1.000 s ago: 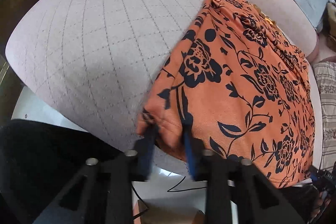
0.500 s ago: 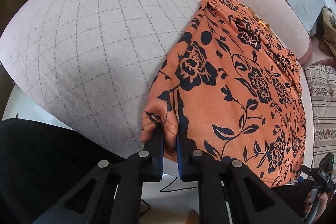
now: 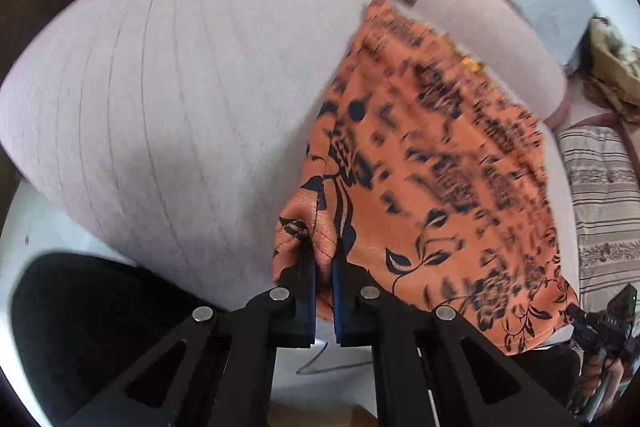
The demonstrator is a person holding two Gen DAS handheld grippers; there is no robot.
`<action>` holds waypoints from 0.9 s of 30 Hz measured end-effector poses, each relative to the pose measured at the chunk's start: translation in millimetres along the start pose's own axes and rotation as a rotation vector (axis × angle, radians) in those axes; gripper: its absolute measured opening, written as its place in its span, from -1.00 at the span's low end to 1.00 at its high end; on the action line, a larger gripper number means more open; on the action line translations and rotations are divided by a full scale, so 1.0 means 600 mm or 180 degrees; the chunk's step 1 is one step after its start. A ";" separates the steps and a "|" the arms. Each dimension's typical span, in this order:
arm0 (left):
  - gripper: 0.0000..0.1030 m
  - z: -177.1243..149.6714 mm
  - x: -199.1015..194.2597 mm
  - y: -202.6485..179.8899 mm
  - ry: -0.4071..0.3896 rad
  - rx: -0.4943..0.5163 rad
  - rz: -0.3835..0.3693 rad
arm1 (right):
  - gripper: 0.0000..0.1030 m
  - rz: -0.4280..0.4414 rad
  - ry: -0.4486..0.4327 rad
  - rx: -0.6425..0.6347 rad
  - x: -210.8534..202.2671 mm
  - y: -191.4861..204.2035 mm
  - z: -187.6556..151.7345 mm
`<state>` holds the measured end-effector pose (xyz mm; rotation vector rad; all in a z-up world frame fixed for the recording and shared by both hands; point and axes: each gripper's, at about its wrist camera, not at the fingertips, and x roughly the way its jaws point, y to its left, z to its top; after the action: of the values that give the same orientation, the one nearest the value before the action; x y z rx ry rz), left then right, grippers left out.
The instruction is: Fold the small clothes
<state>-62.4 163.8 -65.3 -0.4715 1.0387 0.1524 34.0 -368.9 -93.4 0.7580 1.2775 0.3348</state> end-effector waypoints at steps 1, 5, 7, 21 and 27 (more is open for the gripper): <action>-0.88 0.005 -0.001 -0.003 0.0002 0.0015 -0.0011 | -0.76 0.0028 -0.0031 -0.0019 -0.003 0.005 0.003; -0.88 0.034 0.012 -0.006 0.0147 0.0012 -0.0098 | -0.76 0.0088 -0.0049 0.0023 0.012 0.011 0.020; -0.88 0.059 -0.009 -0.019 0.0013 0.0086 -0.0169 | -0.76 0.0193 -0.0106 0.0026 0.005 0.017 0.030; -0.83 0.437 0.081 -0.184 -0.0732 0.0319 -0.0185 | -0.72 0.0582 -0.0885 -0.0235 0.024 0.198 0.425; -0.26 0.516 0.305 -0.190 -0.0243 0.0180 0.0342 | 0.09 -0.0031 -0.0663 0.0057 0.196 0.146 0.548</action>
<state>314.2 181.9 -57.8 -0.3561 0.9912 0.2343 392.8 -339.2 -89.9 0.7806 1.0887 0.2304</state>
